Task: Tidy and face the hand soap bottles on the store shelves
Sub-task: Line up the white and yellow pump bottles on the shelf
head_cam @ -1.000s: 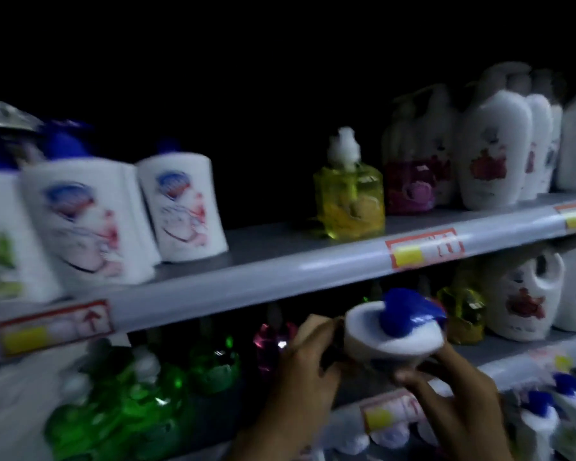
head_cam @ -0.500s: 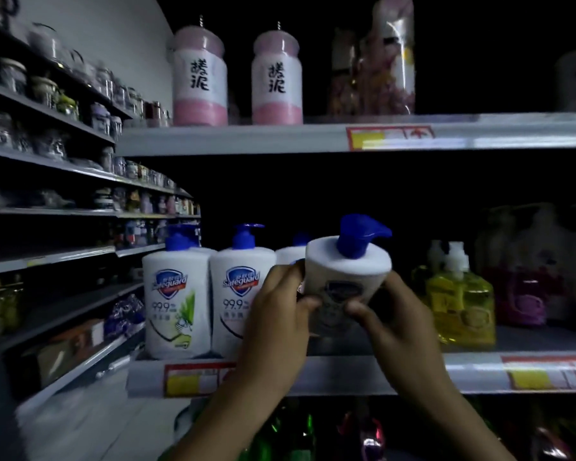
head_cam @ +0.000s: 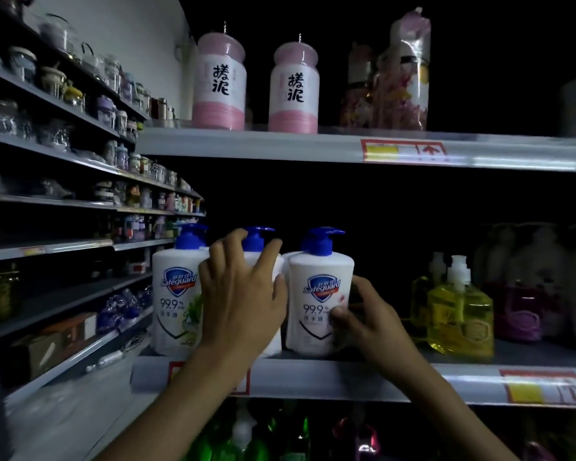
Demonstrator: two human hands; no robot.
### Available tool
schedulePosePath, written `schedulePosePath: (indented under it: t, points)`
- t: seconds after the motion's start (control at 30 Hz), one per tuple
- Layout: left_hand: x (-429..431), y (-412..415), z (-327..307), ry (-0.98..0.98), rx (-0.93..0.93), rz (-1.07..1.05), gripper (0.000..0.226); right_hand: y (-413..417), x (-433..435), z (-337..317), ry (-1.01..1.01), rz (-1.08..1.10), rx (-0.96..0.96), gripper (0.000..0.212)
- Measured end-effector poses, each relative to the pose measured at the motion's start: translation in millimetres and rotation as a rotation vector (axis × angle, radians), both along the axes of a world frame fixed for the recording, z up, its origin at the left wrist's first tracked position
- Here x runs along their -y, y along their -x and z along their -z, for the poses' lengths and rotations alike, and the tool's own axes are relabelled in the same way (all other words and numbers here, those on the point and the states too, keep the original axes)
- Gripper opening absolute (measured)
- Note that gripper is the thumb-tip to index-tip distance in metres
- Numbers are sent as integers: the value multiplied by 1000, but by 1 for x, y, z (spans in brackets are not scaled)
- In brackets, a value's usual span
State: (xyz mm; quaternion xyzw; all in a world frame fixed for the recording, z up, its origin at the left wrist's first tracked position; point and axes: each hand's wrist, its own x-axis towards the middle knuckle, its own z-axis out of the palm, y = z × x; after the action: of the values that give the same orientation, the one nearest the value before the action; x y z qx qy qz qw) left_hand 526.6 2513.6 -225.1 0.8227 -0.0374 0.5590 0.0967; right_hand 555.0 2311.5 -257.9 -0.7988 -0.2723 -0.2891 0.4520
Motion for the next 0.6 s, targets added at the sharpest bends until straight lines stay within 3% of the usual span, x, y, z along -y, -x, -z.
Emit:
schedulePosePath:
  t: [0.13,0.4,0.53,0.6]
  points:
    - [-8,-14,4,-76,-109,-71,52,-2,0,-3,-34,-51,-126,42]
    - [-10,-14,4,-114,-82,-62,53,-5,3,-3,-54,-91,-249,44]
    - [-14,-9,3,-139,-142,-36,56,-4,-4,1,61,48,-167,36]
    - [-13,-2,7,-134,-188,-6,60,1,-7,3,66,193,-12,35]
